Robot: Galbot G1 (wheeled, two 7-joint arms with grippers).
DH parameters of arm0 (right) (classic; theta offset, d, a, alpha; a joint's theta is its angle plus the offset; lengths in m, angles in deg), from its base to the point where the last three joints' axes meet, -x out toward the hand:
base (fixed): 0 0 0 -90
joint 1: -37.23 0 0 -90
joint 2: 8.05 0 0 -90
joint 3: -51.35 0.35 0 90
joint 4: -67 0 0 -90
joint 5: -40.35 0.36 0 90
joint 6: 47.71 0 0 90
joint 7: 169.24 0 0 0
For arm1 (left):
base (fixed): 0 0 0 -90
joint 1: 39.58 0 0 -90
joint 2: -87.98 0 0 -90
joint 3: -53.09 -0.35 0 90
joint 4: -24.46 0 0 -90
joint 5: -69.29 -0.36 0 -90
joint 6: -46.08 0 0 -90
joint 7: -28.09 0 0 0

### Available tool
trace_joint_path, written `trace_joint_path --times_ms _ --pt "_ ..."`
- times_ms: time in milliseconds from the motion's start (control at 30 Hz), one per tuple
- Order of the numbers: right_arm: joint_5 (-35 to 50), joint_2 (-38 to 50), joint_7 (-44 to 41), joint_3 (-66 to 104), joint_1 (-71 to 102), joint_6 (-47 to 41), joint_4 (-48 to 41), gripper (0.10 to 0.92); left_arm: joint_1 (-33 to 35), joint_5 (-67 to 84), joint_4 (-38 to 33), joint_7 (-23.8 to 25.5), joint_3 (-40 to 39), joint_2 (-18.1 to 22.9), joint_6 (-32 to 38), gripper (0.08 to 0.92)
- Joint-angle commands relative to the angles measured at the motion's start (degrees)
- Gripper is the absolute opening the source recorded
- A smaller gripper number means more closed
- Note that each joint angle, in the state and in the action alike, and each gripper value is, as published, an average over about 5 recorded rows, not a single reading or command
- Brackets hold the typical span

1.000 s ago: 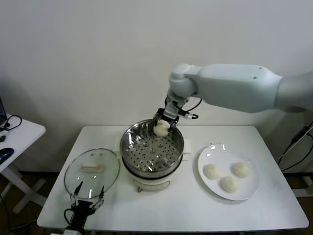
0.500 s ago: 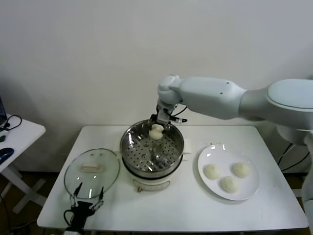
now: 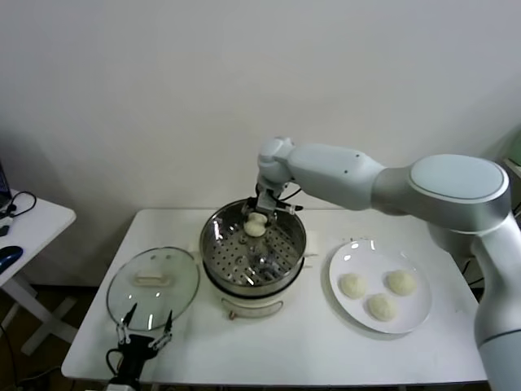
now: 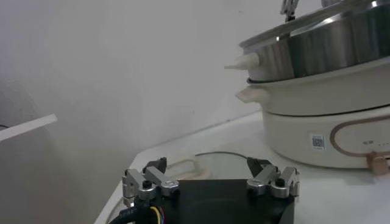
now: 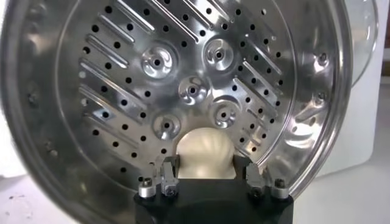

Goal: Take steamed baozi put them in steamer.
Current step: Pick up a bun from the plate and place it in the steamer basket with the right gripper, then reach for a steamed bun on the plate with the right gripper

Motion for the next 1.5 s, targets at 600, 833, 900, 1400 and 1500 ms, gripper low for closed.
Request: trace_joint_path --times_ms 600,833,900,1400,1500 --pt "46.1 19.7 -3.9 -19.3 -26.7 -33.5 25.5 0.823 0.7 -0.7 -0.9 0.0 -0.5 0.1 0.5 0.823" --pt "51.5 30.6 -4.1 -28.0 -32.3 -46.5 33.8 0.823 0.7 -0.7 -1.2 0.0 -1.5 -0.1 0.5 0.823" --pt "50.8 32.4 -4.2 -29.5 -32.0 -47.3 34.8 0.823 0.7 -0.7 -1.2 0.0 -1.7 -0.2 0.5 0.823" --pt "41.0 38.7 -0.9 -23.1 -13.8 -51.7 33.5 0.823 0.3 -0.9 -0.5 -0.1 -1.4 0.2 0.8 0.823" --pt "39.8 38.7 -0.3 -21.0 -9.5 -52.0 31.8 0.823 0.4 -1.1 -0.4 -0.1 -1.1 0.3 1.1 0.823"
